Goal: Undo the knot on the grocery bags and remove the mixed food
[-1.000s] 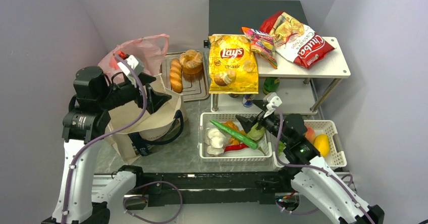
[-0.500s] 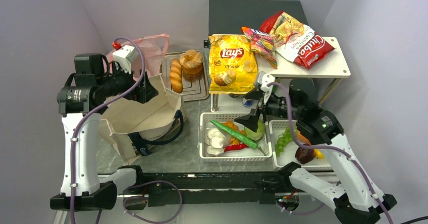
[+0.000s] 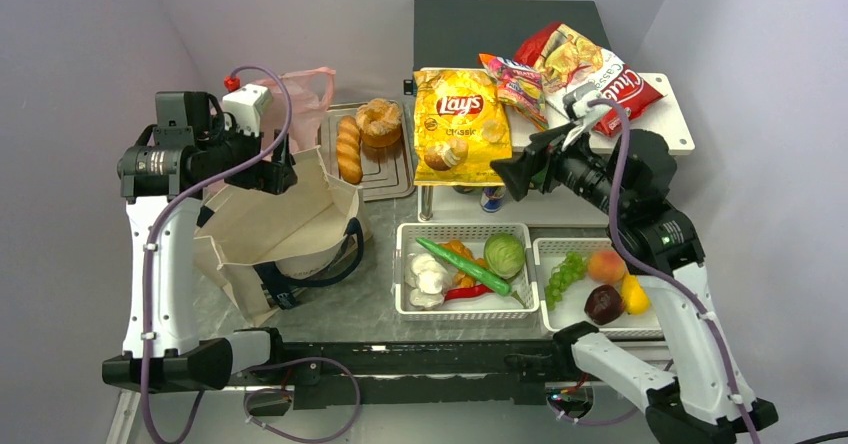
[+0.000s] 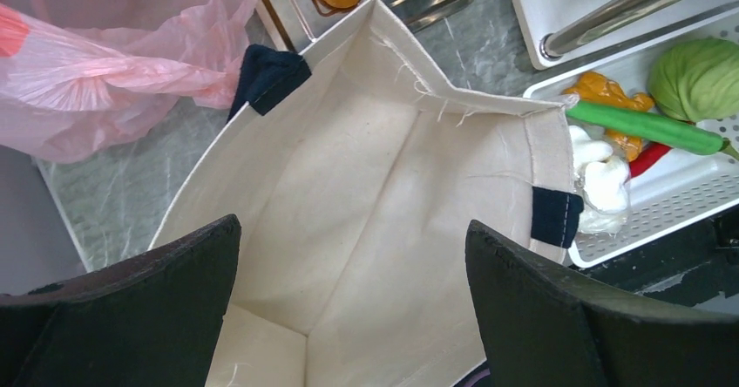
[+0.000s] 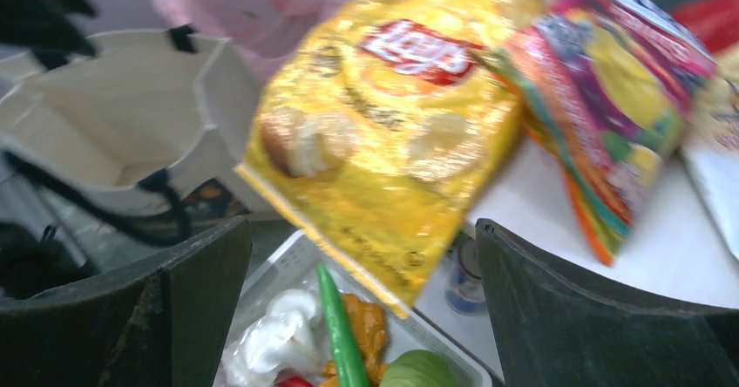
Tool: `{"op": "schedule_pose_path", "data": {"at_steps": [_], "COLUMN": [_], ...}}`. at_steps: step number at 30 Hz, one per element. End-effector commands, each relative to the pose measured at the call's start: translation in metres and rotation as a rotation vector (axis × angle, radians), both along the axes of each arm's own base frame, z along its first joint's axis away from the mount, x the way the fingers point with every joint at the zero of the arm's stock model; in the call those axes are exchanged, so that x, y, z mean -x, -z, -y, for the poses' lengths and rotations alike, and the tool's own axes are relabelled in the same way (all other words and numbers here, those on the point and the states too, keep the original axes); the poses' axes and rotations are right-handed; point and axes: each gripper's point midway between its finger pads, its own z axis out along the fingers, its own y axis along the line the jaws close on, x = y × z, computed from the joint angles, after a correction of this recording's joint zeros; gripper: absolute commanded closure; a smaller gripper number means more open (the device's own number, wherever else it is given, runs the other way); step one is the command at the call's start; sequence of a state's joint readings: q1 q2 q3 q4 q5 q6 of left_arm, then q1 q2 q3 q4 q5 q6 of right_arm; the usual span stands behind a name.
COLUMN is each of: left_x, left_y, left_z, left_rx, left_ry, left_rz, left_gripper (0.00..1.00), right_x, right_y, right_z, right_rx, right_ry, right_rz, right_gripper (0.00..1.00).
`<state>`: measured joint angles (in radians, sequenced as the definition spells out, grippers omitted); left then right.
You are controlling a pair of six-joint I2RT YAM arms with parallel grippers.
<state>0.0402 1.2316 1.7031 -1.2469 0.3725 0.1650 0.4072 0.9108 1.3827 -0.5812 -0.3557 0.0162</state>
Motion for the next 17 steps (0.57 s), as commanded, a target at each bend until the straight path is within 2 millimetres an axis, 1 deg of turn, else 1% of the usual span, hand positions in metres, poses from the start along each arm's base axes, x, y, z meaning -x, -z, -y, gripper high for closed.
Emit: {"op": "schedule_pose_path", "data": {"at_steps": [1, 5, 7, 11, 17], "left_x": [0.003, 0.007, 0.007, 0.004, 0.000], "left_y": [-0.011, -0.009, -0.009, -0.010, -0.018], "left_z": [-0.009, -0.002, -0.001, -0.004, 0.000], "left_rx": [-0.055, -0.030, -0.032, -0.044, -0.026], "left_ry": [-0.011, 0.026, 0.031, 0.029, 0.045], "left_rz": [0.052, 0.048, 0.050, 0.050, 0.072], "left_gripper": [0.01, 0.01, 0.01, 0.01, 0.01], "right_x": [-0.028, -0.035, -0.034, -0.030, -0.025], "right_y": [-0.009, -0.005, -0.003, 0.003, 0.003], "right_z": [0.028, 0.051, 0.056, 0.059, 0.060], "right_rx": [-0.125, -0.163, -0.160, -0.156, -0.156], "right_ry": [0.171, 0.248, 0.258, 0.258, 0.251], "right_rz": [-0.020, -0.030, -0.023, -0.037, -0.035], "right_gripper": [0.00, 0.00, 0.00, 0.00, 0.00]}}
